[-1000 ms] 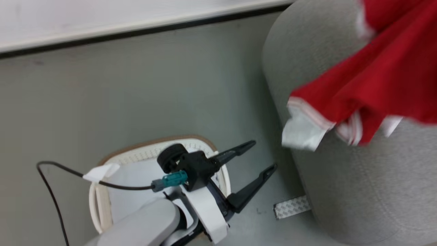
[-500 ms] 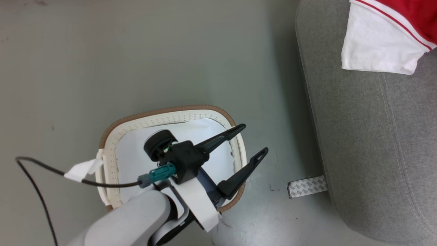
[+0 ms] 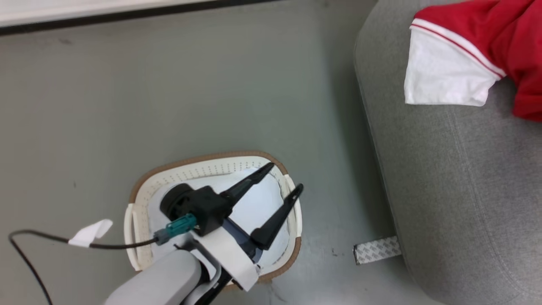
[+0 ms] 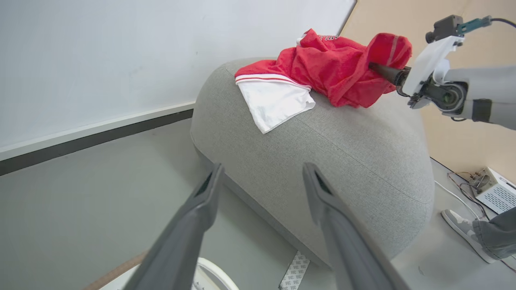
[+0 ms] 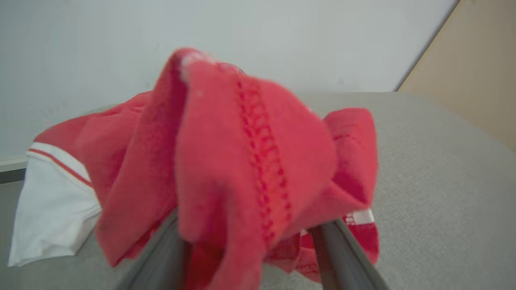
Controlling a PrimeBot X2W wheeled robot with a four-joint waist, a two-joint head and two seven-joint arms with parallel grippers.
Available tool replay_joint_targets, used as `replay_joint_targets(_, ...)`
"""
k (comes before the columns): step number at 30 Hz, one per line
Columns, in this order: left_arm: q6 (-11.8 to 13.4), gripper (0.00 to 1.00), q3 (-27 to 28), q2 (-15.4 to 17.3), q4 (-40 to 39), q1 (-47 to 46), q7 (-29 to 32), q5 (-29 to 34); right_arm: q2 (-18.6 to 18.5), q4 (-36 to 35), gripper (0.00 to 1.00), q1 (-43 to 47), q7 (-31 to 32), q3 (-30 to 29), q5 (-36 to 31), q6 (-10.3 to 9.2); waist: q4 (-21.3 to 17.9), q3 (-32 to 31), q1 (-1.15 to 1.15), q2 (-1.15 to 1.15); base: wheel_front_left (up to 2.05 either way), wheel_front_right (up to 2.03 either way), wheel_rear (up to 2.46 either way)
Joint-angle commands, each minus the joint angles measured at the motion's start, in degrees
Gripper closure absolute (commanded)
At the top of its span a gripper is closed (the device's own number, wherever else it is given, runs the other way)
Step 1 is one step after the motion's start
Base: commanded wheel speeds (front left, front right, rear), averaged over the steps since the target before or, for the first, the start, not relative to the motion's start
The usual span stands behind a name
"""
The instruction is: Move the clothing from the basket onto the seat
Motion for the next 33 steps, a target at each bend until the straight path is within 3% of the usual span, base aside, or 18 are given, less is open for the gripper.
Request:
replay_joint_targets(1,0.43,0.00,0.80,-0.36,0.71,1.61,-1.01,-0.60,1.14,-2.50,0.00,2.90,-0.18,0.98,1.35,-0.14,0.54,-2.20,0.00,0.00,0.00,0.00,0.00)
replay_joint_targets(7,2.45,0.00,5.66,-1.42,3.19,7.00,-2.18,-1.16,4.45,-14.92,0.00,16.14,-0.19,2.06,4.60,-0.14,2.40,-7.90,0.00,0.00,0.00,0.00,0.00)
replay_joint_targets(17,3.96,0.00,22.98,-5.64,1.07,21.14,-2.18,4.07,10.49,-30.74,0.00,33.25,-0.14,5.83,5.34,-0.14,5.79,-16.59,0.00,0.00,0.00,0.00,0.00)
replay_joint_targets(26,0.16,0.00,35.81,-11.72,4.72,31.78,-2.19,10.84,12.91,-41.12,0.00,42.18,-0.14,13.96,4.80,-0.14,8.47,-23.22,0.00,0.00,0.00,0.00,0.00)
replay_joint_targets(33,-2.54,0.00,43.97,-15.95,7.28,36.20,-2.20,15.80,13.57,-43.40,0.00,46.91,-0.14,17.14,5.29,-0.14,9.32,-27.31,0.00,0.00,0.00,0.00,0.00)
